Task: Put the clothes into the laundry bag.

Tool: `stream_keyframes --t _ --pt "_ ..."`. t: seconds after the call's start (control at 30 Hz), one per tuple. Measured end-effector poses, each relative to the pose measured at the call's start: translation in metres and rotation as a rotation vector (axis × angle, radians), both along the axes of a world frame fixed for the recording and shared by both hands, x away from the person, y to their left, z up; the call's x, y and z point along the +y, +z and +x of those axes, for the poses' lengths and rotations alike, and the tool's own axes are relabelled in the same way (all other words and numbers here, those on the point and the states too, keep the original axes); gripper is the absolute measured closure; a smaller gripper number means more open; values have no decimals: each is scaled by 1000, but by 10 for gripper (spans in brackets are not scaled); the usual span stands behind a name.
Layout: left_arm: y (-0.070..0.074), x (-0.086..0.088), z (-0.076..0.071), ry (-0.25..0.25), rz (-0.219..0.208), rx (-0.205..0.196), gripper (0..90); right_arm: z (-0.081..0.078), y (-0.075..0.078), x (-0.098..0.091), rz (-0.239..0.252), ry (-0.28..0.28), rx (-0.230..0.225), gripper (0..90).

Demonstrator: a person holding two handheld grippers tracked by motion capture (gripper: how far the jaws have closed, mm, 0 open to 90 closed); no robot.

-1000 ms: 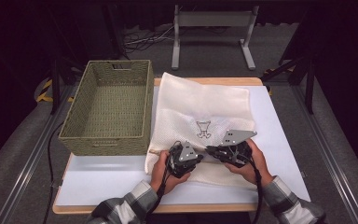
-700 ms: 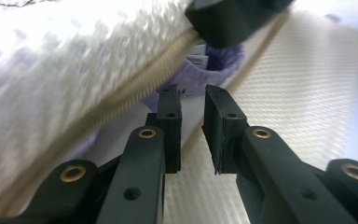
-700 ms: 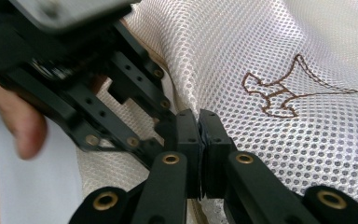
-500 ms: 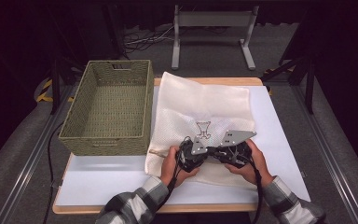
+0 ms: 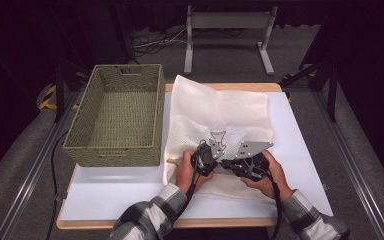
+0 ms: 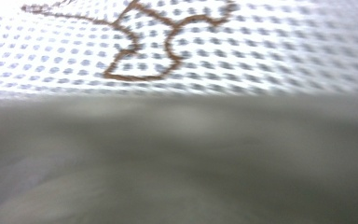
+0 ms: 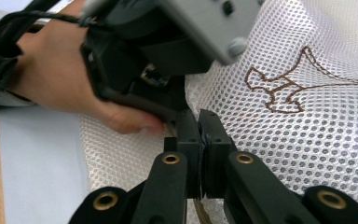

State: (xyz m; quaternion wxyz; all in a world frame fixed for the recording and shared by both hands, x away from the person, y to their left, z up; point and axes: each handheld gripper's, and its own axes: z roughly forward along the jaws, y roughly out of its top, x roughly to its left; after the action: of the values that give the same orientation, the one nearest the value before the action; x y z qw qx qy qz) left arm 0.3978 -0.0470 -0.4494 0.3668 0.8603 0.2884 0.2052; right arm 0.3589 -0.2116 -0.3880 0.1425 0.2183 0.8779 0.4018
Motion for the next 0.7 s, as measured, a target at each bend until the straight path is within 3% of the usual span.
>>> stream_keyframes --t 0.13,0.2,0.3,0.37,0.43,0.53,0.63,0.7 --pt "2 4 -1 -62 -56 25 900 0 0 -1 -2 -9 -2 884" --pt "5 10 -4 -139 -113 45 900 1 1 -2 3 -14 -11 884" --pt "10 17 -14 -205 -154 64 900 0 2 -3 9 -16 -17 884" --pt "12 21 -19 -227 -153 66 900 0 3 -3 12 -19 -20 884" --pt "11 25 -24 -266 -181 84 900 0 4 -3 12 -18 -20 884" --pt "9 23 -31 -335 -198 102 840 0 4 -3 10 -18 -19 884" --pt "6 17 -33 -346 -196 112 828 1 4 -2 10 -18 -17 884" --pt "4 12 -32 -359 -192 120 773 1 4 -2 8 -16 -18 884"
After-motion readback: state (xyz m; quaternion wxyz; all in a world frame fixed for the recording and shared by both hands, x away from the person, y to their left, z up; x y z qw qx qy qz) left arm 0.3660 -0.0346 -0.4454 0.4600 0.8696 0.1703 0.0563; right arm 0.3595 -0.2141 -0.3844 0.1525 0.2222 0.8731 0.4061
